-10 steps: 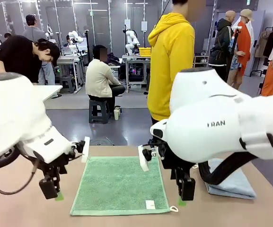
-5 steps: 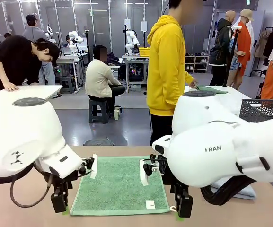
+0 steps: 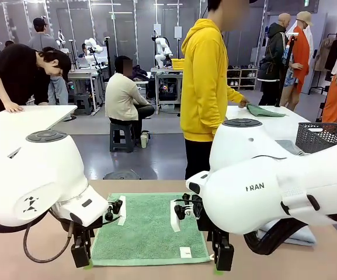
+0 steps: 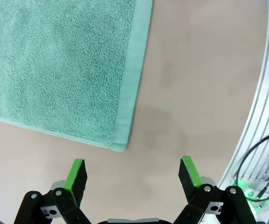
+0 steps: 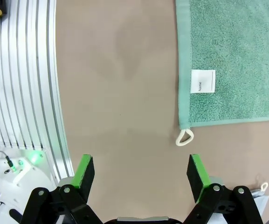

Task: Fold the towels and place them in the basket.
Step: When a person lays out a Towel with hook on the table, fold it in half twice.

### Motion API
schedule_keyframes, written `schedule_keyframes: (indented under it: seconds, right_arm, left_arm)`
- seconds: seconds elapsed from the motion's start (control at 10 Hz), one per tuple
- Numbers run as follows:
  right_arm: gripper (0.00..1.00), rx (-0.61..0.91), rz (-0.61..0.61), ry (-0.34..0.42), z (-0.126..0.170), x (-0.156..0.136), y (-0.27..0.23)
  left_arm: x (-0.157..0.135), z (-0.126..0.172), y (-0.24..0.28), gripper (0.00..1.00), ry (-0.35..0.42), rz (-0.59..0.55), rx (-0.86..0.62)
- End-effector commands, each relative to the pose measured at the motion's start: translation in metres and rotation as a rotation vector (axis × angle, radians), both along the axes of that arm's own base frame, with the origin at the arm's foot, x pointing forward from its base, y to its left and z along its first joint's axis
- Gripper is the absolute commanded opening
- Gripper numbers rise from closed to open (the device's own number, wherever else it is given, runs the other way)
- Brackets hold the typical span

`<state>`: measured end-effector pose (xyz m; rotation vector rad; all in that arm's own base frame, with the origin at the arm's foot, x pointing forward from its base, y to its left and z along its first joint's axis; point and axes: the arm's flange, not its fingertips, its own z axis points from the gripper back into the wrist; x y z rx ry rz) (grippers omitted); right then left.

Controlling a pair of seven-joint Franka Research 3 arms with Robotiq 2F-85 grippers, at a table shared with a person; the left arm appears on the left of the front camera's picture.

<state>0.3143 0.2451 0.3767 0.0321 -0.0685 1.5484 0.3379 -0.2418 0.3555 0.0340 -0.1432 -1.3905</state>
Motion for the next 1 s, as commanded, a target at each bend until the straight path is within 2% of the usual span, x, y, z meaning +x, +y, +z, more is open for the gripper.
schedule_keyframes:
  seconds: [0.0,0.2,0.3,0.4,0.7,0.9]
  right_arm:
    - [1.0,-0.005,0.004,-0.003,0.003,-0.002,-0.001]
    - [1.0,0.001,0.0,-0.002,0.001,0.0,0.0]
    - [1.0,0.01,-0.009,0.041,-0.011,0.01,0.004]
    - [1.0,-0.022,-0.06,0.042,-0.025,0.017,0.007]
    - [1.0,0.031,-0.041,0.059,-0.053,0.022,0.01]
    - [1.0,0.027,-0.036,0.067,-0.07,0.024,0.012]
  left_arm:
    - [-0.001,0.002,0.002,1.0,0.008,-0.014,0.008]
    - [0.0,0.0,0.0,1.0,0.001,-0.001,0.001]
    - [0.002,-0.007,0.001,1.0,0.0,-0.021,0.008]
    - [0.002,-0.014,-0.001,1.0,-0.007,-0.07,0.007]
    - [0.007,-0.033,-0.001,1.0,0.016,-0.149,0.003]
    - [0.014,-0.044,-0.002,1.0,0.016,-0.125,0.02]
